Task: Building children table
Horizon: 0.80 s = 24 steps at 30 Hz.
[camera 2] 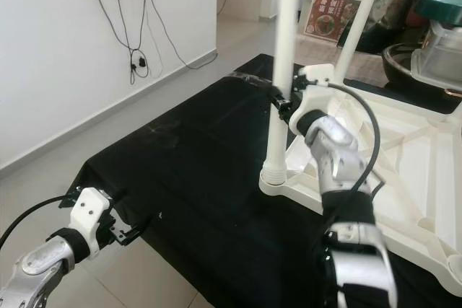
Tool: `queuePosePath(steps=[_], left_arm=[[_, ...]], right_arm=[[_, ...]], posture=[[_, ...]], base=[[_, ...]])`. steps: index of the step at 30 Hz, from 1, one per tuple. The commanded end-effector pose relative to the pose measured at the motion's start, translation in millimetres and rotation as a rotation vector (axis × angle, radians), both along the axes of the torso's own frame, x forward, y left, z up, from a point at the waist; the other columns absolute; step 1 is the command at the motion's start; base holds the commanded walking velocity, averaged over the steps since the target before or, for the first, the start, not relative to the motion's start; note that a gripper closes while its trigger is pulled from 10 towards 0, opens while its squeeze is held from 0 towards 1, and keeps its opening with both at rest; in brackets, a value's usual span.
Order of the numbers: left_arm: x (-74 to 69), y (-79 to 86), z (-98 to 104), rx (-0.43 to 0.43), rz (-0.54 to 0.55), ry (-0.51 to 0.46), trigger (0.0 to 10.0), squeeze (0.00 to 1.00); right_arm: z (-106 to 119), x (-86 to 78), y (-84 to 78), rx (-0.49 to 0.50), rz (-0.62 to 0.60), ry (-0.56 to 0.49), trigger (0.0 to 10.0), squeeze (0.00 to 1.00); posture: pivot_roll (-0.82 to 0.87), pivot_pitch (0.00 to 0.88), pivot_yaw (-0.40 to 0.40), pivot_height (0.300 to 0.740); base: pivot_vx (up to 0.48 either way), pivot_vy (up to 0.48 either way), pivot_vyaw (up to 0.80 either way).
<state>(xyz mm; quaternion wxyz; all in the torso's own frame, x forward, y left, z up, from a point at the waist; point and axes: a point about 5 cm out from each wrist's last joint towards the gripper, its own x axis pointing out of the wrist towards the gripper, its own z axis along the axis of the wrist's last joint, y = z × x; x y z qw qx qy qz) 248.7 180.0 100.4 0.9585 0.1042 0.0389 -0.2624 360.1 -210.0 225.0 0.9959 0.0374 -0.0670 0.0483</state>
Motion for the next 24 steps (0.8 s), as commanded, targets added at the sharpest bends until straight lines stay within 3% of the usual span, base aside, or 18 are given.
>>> queuePosePath(steps=[1, 2, 6, 8, 19, 22, 24], left_arm=[[-0.4, 3.2, -1.6, 0.023, 0.001, 0.006, 10.0, 0.0], [-0.4, 3.2, -1.6, 0.023, 0.001, 0.006, 10.0, 0.0], [2.0, -0.2, -0.2, 0.014, -0.002, -0.001, 10.0, 0.0], [2.7, -0.6, 0.5, 0.013, -0.002, -0.003, 10.0, 0.0], [6.4, 3.2, 2.7, 0.019, 0.006, -0.016, 10.0, 0.0], [8.8, -0.4, 4.0, 0.014, 0.003, -0.022, 10.0, 0.0], [11.2, -1.0, 6.5, 0.003, -0.001, -0.027, 10.0, 0.0]], right_arm=[[-20.4, -8.6, -5.8, 0.001, -0.138, 0.067, 0.0, 0.0], [-20.4, -8.6, -5.8, 0.001, -0.138, 0.067, 0.0, 0.0], [-19.8, -36.6, 4.2, 0.016, -0.441, -0.036, 0.0, 0.0], [-20.4, -40.3, 6.8, 0.023, -0.466, -0.05, 0.0, 0.0], [-12.4, -56.4, 24.5, 0.014, -0.474, -0.144, 0.0, 0.0], [-3.7, -52.1, 29.1, 0.051, -0.429, -0.171, 0.0, 0.0], [18.1, -37.5, 27.7, 0.134, -0.355, -0.211, 0.0, 0.0]], posture=[[0.04, 0.0, -0.025, 0.74], [0.04, 0.0, -0.025, 0.74], [0.05, 0.0, -0.018, 0.74], [0.05, 0.0, -0.017, 0.74], [0.04, 0.0, -0.008, 0.74], [0.04, 0.0, -0.003, 0.74], [0.04, 0.0, 0.001, 0.74]], base=[[0.0, 0.0, 0.0], [0.0, 0.0, 0.0], [0.0, 0.0, 0.0], [0.0, 0.0, 0.0], [0.0, 0.0, 0.0], [0.0, 0.0, 0.0], [0.0, 0.0, 0.0]])
